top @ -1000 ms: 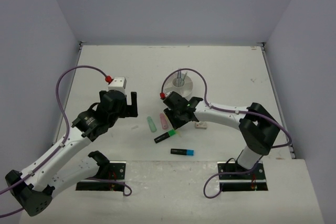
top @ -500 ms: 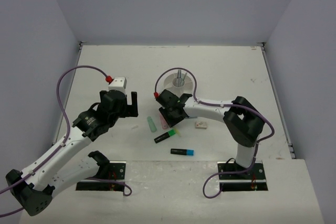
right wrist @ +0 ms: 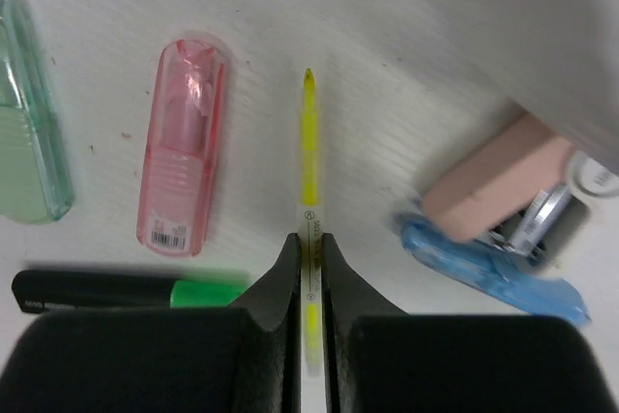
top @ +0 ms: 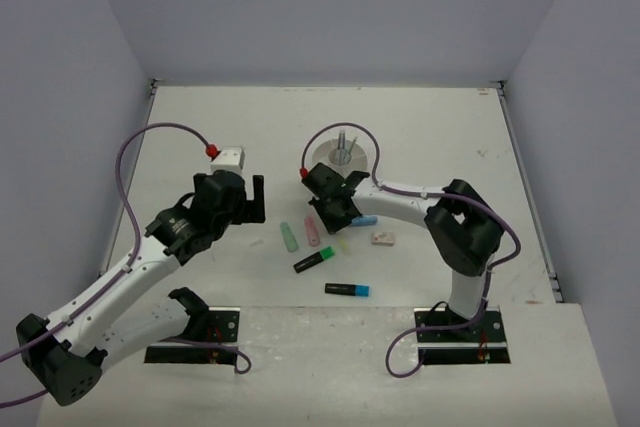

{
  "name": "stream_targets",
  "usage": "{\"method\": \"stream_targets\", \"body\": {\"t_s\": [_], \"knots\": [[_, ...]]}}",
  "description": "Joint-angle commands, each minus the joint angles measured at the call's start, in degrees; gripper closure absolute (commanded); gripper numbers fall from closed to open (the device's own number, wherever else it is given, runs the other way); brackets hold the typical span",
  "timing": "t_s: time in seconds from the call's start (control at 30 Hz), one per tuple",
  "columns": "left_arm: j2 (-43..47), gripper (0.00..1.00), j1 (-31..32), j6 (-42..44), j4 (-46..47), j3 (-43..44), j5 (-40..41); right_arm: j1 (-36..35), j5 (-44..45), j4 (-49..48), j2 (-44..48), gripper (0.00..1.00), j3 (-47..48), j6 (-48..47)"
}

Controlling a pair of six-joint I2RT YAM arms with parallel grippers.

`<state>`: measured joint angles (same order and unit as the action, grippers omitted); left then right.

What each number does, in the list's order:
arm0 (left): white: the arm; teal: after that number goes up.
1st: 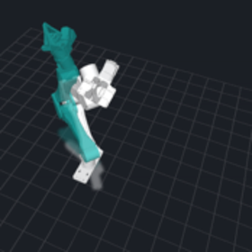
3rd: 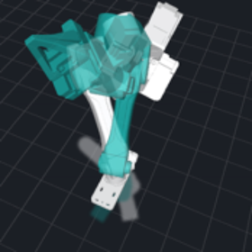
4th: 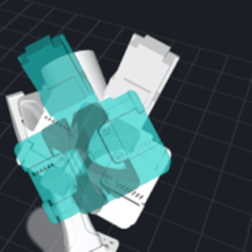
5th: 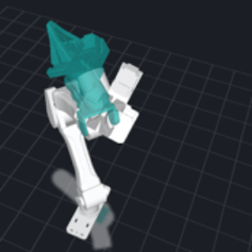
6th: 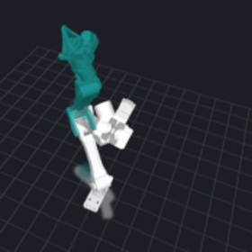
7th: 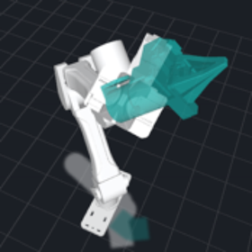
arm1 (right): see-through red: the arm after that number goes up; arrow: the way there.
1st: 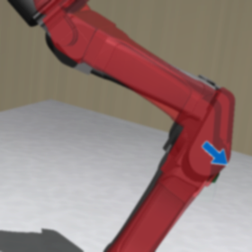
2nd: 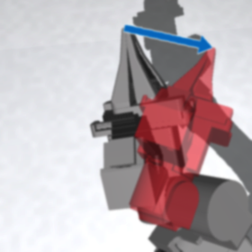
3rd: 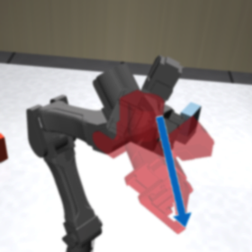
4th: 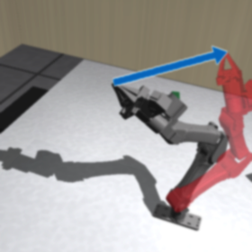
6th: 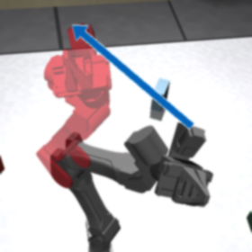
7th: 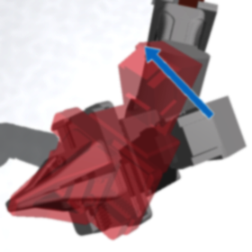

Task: Sort the stationery into containers
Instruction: Pick up the pen from the center of the board, then close the pen cap on the pen.

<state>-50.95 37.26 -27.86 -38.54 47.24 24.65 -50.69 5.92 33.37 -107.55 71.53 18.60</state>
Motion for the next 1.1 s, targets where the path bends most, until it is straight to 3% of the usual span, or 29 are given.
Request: {"method": "stream_targets", "body": {"t_s": [0.0, 0.07, 0.17, 0.43, 0.83, 0.9, 1.07], "knots": [[-3.52, 0.0, -0.2, -15.43, -5.04, 1.66, 7.45, 0.41, 2.99, 2.83, 13.28, 1.0, 1.32, -0.52], [-4.58, 0.01, -0.25, -29.26, -9.78, 0.72, 10.3, 0.35, 3.09, 3.89, 19.08, 1.0, 2.11, -0.8], [-7.05, 0.06, -0.25, -49.51, -15.76, -1.83, 8.29, 0.41, 4.04, 4.32, 23.96, 1.0, 2.67, -2.03], [-14.49, 0.08, -0.17, -75.17, -18.32, -4.07, 3.29, 3.23, -1.35, -5.63, 29.59, 1.0, -6.09, -4.54], [-28.21, 0.25, -0.52, -92.55, -20.79, 3.5, -2.97, 4.98, -8.54, -12.06, 30.32, 1.0, -11.66, -5.43], [-30.01, 0.31, -0.6, -94.15, -19.97, 4.01, -3.92, 4.98, -9.77, -12.91, 31.49, 1.0, -12.34, -5.5], [-33.62, 0.34, -0.6, -96.36, -18.4, 4.53, -3.61, 4.95, -10.87, -13.89, 33.69, 1.0, -13.55, -5.5]]}}
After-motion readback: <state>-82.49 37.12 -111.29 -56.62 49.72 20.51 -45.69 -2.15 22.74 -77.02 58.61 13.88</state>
